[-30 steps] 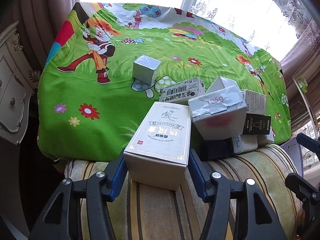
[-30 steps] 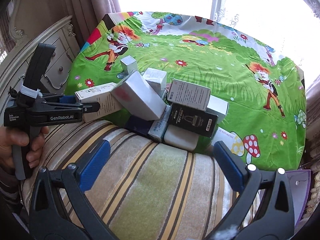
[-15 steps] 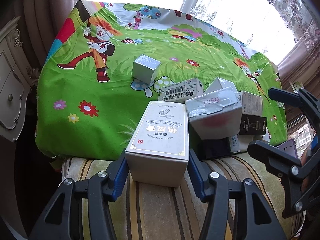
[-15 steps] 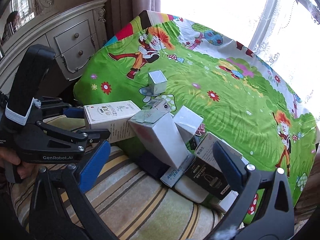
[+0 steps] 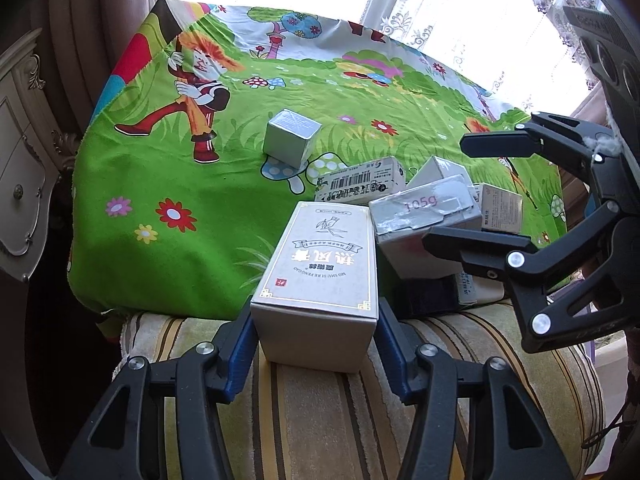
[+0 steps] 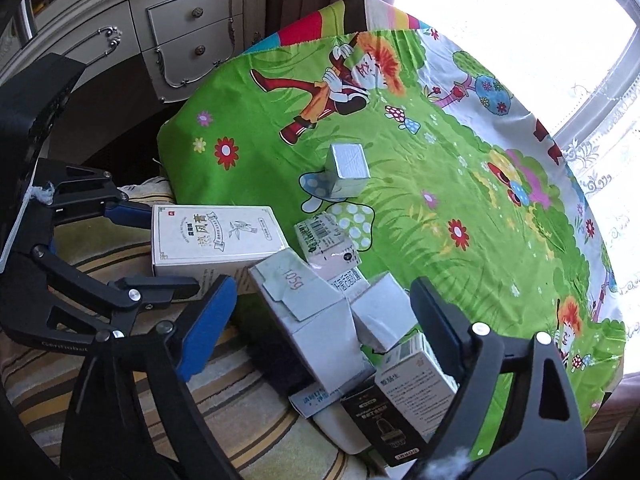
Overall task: Organize rigid objects
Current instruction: 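Grasp the beige Chinese-print box with left tool while right tool grasps white labelled box, then carry both held boxes over the purple box and open both tools to drop them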
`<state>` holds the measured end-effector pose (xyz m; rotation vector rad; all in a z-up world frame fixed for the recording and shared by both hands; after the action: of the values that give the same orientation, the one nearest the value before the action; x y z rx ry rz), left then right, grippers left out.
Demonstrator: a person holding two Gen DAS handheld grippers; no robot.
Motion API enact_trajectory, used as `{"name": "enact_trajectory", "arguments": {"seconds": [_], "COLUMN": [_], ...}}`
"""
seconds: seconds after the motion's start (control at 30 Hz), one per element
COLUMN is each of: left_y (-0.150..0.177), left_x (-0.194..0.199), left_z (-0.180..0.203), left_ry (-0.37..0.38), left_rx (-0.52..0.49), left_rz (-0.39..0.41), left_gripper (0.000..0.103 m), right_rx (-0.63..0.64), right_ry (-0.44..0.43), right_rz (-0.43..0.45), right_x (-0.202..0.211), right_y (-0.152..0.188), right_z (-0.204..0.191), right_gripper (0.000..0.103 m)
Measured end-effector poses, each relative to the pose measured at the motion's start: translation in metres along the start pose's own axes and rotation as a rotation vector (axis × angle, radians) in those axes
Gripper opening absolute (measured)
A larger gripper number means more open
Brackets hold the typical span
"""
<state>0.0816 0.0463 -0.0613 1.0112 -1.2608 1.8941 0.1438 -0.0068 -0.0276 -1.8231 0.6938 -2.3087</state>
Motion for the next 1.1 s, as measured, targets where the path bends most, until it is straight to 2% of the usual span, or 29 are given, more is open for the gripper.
{"name": "enact_trajectory", "arguments": {"seconds": [0.2, 0.27, 0.37, 0.77, 1.1], "left_y": [0.000, 0.000, 0.000, 0.003, 0.007], "left_x": [0.000, 0.000, 0.002, 0.011, 0.025], "left_z": [0.000, 0.000, 0.000, -0.004, -0.012], "left_ry": [0.000, -0.001, -0.002, -0.002, -0.011], "left_rx": [0.000, -0.001, -0.003, 0.031, 0.082], "left_rz": [0.000, 0.000, 0.003, 0.027, 0.063], "left_gripper": [0.055, 0.055, 0.054, 0.052, 0.052], "right_rx": [0.052, 0.064, 0.069, 0.070, -0.085], "right_ry": [-0.044, -0.036, -0.038, -0.051, -0.050], "right_rz": [-0.042, -0.044, -0.044, 0.013, 0.135], "right_x": [-0.008, -0.007, -0.005, 0.021, 0.070], "right_y": [0.007, 0.008, 0.009, 0.010, 0.018], "right_z": [-0.008, -0.009, -0.010, -0.021, -0.011], "right_gripper": [0.067, 0.058, 0.050, 0.042, 0.042]}}
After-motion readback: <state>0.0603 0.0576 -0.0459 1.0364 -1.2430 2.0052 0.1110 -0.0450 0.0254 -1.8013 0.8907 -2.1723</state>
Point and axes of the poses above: each gripper's, at about its wrist camera, not at the fingertips, and x roughly against the way its jaws point, z to its right, y to its underside, the point moved 7 cm from there along -x, roughly the way its jaws point, and after that the axes turned 1 degree about y, right-handed, at the moved point
